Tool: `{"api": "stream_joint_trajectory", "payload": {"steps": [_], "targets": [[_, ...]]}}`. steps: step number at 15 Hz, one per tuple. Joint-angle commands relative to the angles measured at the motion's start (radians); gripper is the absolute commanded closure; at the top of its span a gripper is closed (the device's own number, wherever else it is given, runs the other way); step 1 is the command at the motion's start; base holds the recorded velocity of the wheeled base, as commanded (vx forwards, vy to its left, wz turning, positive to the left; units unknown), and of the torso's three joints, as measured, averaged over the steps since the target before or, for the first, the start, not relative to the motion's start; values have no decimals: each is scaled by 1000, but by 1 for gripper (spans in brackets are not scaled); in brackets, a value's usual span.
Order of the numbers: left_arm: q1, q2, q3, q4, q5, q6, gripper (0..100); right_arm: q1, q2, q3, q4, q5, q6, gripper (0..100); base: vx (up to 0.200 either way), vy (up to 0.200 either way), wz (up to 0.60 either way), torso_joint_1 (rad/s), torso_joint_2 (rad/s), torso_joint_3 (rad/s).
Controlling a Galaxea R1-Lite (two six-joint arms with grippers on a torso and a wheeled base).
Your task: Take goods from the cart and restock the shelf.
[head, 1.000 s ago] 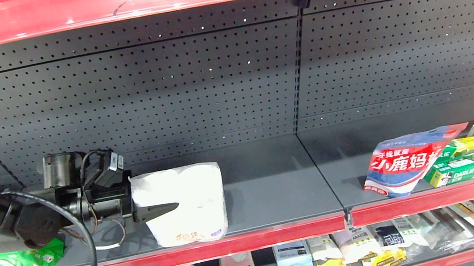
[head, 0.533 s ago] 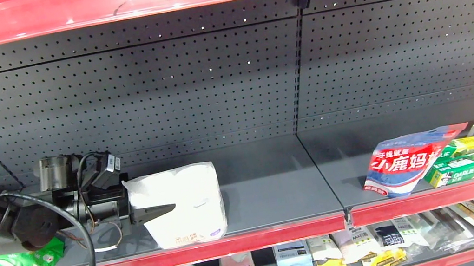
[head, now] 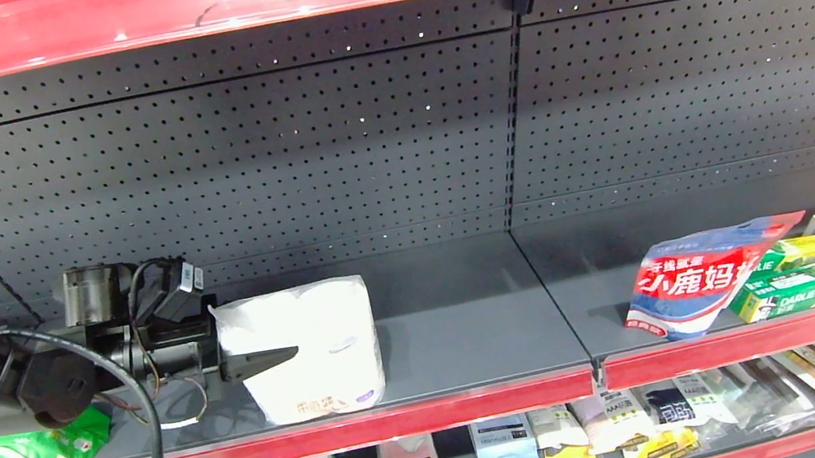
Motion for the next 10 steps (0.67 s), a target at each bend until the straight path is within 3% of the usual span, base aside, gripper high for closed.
{"api": "stream_joint_trajectory", "payload": {"steps": [1,6,10], "targets": [[5,-3,3,-1,0,0,100,0,2,0,0,0,-1,100,0,0,0,0,0,0],[10,-43,76,-13,-1,1,100,0,2,-3,3,-12,-1,100,0,0,0,0,0,0],[10,-44,84,-24,-15,3,100,0,0,-5,4,-12,-1,100,0,0,0,0,0,0]]}}
